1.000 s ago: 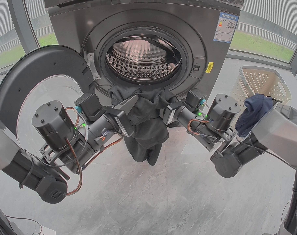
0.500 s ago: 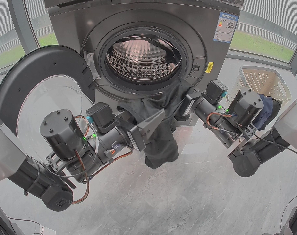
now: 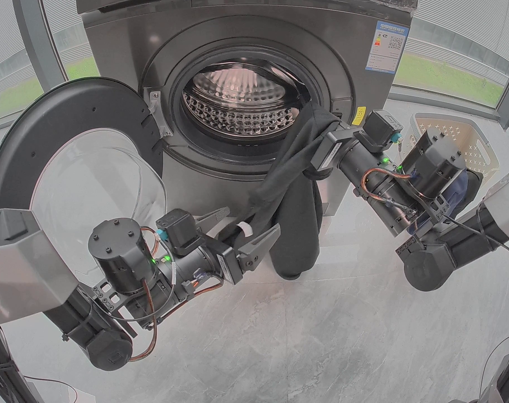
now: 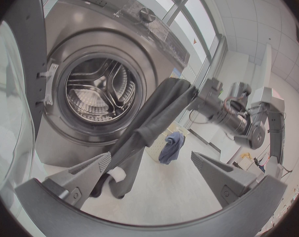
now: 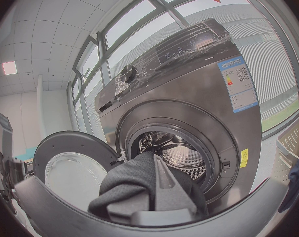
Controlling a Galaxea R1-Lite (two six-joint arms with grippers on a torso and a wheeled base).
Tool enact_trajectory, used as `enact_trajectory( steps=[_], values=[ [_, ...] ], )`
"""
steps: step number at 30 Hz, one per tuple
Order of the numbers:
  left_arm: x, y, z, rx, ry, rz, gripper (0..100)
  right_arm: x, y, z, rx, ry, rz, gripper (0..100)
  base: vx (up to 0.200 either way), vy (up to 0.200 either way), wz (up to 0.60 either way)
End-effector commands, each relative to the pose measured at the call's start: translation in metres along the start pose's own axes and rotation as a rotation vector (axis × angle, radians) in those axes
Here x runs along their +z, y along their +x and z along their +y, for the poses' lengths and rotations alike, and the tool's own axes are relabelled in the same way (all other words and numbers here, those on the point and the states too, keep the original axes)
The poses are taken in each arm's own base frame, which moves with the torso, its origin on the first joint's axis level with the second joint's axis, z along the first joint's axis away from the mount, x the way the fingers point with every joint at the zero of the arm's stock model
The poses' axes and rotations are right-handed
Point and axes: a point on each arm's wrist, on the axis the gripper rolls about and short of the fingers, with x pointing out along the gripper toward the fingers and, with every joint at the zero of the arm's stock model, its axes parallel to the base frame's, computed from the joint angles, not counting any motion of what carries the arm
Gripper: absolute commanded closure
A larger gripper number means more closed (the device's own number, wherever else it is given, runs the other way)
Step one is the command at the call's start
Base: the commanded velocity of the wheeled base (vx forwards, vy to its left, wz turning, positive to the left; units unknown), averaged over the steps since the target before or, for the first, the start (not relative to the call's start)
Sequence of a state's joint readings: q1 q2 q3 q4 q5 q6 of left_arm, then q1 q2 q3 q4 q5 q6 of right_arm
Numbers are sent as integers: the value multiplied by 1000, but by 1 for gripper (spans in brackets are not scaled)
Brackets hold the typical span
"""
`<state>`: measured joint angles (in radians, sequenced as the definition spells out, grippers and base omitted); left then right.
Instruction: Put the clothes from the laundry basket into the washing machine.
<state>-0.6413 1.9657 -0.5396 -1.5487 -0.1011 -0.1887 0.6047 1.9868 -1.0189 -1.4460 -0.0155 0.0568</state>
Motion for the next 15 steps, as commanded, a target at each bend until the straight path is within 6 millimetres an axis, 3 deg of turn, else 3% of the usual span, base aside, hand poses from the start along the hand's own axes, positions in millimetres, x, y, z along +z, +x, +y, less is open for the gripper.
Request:
enact_trajectory(
  steps=[1, 15],
  values=[
    [-25, 2, 10, 32, -6, 79, 0, 5, 3, 1, 2, 1, -17, 100, 0, 0, 0],
    [-56, 5, 19, 58, -9, 171, 0, 7, 11, 9, 11, 10, -26, 100, 0, 0, 0]
  ],
)
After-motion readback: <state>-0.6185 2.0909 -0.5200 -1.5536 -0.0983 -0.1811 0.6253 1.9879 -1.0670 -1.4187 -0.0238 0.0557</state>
